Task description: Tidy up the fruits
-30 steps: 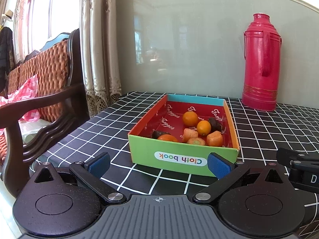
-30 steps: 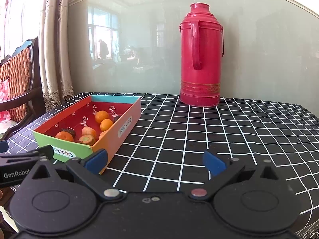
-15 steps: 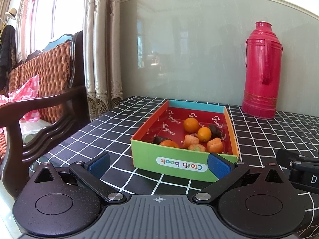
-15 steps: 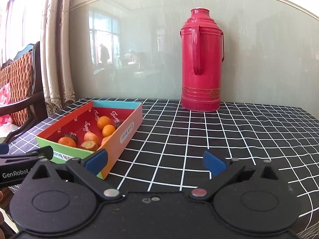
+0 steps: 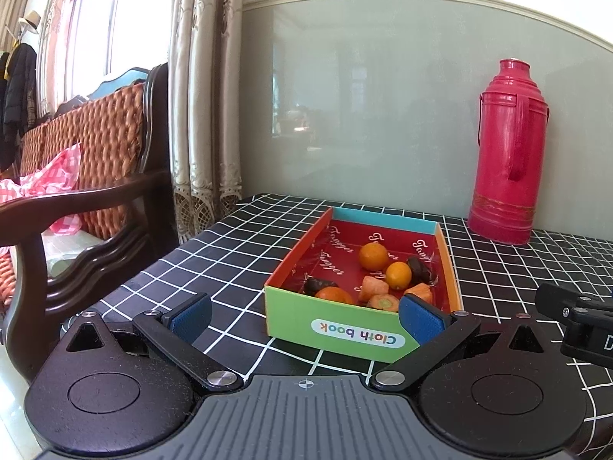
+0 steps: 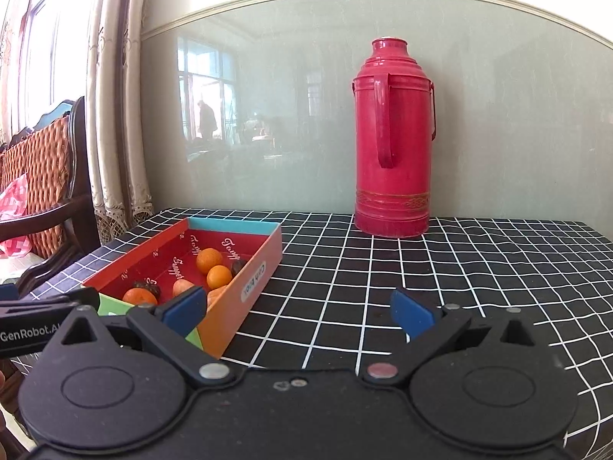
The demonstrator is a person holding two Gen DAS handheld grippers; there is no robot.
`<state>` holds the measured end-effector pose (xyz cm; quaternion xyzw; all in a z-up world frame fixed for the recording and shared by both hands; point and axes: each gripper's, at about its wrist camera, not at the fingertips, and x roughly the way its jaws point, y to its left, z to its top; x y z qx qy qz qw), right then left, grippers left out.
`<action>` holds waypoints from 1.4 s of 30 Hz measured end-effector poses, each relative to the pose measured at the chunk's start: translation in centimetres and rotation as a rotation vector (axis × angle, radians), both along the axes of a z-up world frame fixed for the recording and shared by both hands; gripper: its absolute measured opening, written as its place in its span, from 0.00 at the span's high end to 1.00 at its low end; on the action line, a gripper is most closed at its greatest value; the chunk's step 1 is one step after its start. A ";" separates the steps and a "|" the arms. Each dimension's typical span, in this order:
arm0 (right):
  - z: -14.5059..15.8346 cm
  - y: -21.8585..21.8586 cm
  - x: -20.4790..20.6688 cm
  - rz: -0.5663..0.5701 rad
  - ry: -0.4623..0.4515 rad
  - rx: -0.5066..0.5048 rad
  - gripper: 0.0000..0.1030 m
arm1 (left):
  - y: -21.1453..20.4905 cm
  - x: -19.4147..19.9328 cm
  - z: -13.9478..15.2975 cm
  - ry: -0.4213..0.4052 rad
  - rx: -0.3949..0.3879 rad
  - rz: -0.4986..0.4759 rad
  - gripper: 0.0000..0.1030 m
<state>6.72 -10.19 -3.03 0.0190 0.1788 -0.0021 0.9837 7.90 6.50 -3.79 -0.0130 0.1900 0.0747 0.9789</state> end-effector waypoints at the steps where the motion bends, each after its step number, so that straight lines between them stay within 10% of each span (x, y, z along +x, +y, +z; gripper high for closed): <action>1: 0.0 0.1 0.1 0.002 0.001 -0.001 0.06 | 0.0 0.0 0.0 0.000 0.002 0.000 0.00; 42: -0.2 0.5 0.4 0.013 0.004 0.011 0.06 | -0.6 0.5 -0.3 0.018 0.004 -0.062 0.01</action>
